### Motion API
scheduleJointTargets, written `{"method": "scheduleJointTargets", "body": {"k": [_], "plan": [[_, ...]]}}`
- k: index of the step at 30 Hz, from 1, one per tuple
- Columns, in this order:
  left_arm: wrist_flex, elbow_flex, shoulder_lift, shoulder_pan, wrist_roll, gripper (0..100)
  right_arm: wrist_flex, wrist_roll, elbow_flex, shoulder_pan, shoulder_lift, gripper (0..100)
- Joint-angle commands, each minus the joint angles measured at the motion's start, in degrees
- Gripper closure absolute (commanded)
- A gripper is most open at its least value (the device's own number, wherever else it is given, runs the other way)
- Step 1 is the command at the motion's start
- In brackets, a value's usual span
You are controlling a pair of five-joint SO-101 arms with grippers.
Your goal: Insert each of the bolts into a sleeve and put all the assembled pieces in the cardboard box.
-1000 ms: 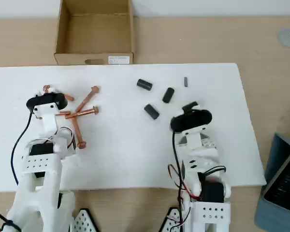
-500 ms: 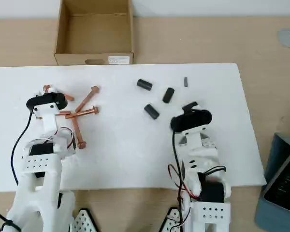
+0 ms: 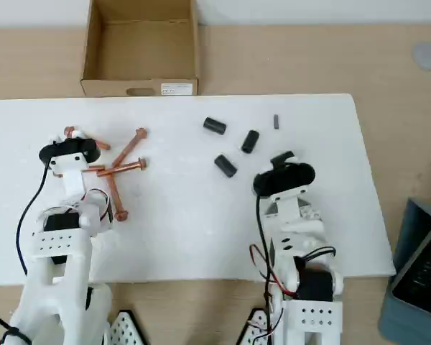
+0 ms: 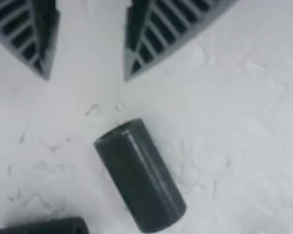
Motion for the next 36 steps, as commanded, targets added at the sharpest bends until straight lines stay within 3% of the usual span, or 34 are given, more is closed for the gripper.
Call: {"method": "scheduleJointTargets", "body": {"k": [1, 30, 36], "plan": [[-0.5, -0.4, -0.5, 0.5, -0.5, 99, -0.7, -0.4, -0.1, 0.7, -3.9, 87.8], [-0.4, -1.2, -0.5, 0.0, -0.2, 100, -2.6, -0.9, -2.2, -1.3, -3.9, 87.7], [14.7, -16.1, 0.0, -3.6, -0.2, 99, -1.3, -0.9, -11.0, -1.1, -3.3, 87.8]]}}
